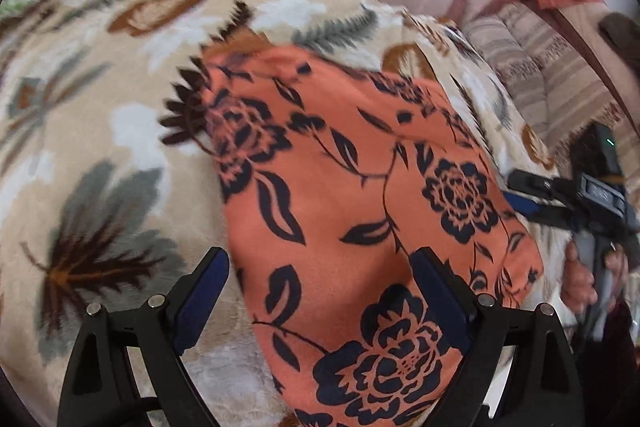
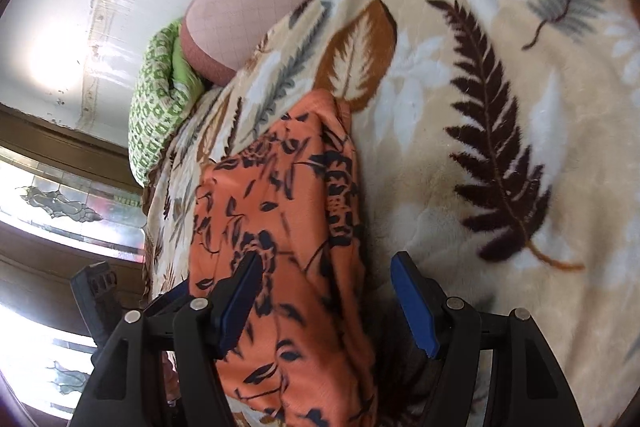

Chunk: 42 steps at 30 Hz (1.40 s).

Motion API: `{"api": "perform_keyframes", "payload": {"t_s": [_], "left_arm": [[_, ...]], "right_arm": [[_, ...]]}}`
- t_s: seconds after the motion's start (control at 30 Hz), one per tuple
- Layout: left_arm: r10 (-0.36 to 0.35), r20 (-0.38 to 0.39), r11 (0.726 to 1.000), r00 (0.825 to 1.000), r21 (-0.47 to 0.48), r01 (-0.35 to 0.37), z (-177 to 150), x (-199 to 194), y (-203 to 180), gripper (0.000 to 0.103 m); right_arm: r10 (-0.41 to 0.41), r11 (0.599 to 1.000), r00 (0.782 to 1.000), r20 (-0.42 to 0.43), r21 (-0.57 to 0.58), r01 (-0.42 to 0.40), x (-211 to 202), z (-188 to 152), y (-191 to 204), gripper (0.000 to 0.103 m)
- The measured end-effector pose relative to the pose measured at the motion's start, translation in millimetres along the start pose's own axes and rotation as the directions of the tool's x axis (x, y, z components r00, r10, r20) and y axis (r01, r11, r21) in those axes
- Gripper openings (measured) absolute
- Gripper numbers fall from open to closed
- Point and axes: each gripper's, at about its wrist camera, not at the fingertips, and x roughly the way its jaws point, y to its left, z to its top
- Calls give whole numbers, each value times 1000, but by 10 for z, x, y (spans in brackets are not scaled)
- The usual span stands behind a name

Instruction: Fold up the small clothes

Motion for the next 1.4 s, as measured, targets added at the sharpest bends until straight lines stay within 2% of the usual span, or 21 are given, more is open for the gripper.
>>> {"api": "perform_keyframes", "payload": {"t_s": [0.13, 0.27, 0.4, 0.57, 0.73, 0.87, 0.97, 1.03, 1.1, 1.23, 1.4], "left_arm": [[-85, -38, 996, 996, -11, 85, 32, 77, 117, 93], [-142, -49, 989, 989, -49, 139, 57, 120, 207, 93], [-118, -57, 993, 991, -30, 116, 61, 161, 163, 93], [-77, -57, 997, 995, -22, 75, 81, 243, 88, 93], [-66, -35, 998, 997, -27, 65, 74, 255, 44, 93], [-75, -12, 996, 997, -48, 74, 63, 229, 73, 92], [-46, 1, 999, 999, -28, 46, 50, 177, 55, 83], [-32, 17, 999, 999, -8, 32, 45, 134, 25, 66], [-28, 35, 1000, 999, 7, 28, 41, 68, 18, 57], [-46, 58, 999, 997, 4, 46, 49, -37, 60, 46], [-44, 100, 999, 994, 2, 44, 21, -258, 129, 45]], "right_arm": [[28, 1000, 995, -99, -1, -29, 211, 81, -59, 71], [72, 997, 977, -199, -2, -74, 419, 81, -66, 73], [117, 992, 965, -237, -21, -125, 545, 55, -3, 83], [186, 980, 948, -257, -24, -199, 657, 25, 39, 83], [253, 965, 933, -257, -5, -263, 788, -36, 125, 83], [206, 973, 947, -248, -49, -224, 858, -87, 292, 79], [166, 981, 959, -229, -60, -184, 859, -112, 346, 66], [143, 985, 966, -215, -63, -160, 832, -128, 361, 54], [135, 987, 971, -196, -55, -149, 804, -146, 381, 49], [92, 990, 984, -154, -92, -107, 717, -198, 542, 45], [64, 986, 991, -120, -147, -81, 577, -265, 827, 43]]}}
